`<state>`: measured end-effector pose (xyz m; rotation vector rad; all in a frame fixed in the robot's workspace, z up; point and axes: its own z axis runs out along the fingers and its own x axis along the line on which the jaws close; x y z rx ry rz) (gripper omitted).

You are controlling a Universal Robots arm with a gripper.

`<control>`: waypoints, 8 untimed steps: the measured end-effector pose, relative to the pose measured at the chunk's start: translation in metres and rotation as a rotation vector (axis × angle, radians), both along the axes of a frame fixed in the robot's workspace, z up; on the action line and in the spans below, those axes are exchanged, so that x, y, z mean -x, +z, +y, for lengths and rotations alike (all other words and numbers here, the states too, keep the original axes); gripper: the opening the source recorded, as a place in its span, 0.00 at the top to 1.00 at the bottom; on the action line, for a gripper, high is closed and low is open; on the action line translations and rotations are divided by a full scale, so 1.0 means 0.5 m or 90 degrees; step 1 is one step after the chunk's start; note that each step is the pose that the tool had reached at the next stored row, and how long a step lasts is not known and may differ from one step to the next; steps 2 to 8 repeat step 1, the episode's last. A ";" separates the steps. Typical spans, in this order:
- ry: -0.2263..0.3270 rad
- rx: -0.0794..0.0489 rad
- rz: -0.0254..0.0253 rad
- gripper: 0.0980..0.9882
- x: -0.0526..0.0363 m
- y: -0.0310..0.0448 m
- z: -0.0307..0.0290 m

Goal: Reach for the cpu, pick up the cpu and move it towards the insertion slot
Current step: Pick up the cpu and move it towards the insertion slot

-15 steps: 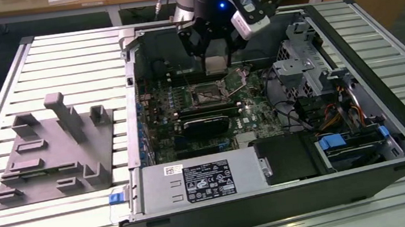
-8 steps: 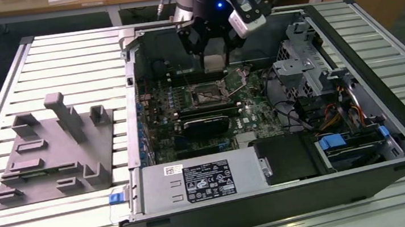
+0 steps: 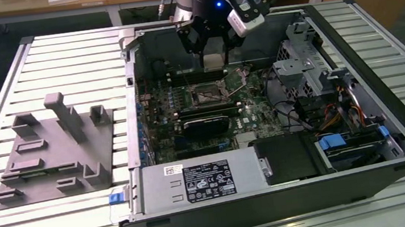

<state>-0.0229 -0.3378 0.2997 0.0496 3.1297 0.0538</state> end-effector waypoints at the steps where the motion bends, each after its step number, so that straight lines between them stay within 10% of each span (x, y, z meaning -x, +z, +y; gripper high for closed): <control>1: 0.000 0.000 0.0000 0.50 0.000 0.000 0.000; 8: 0.000 0.000 0.0000 0.50 0.000 0.000 0.000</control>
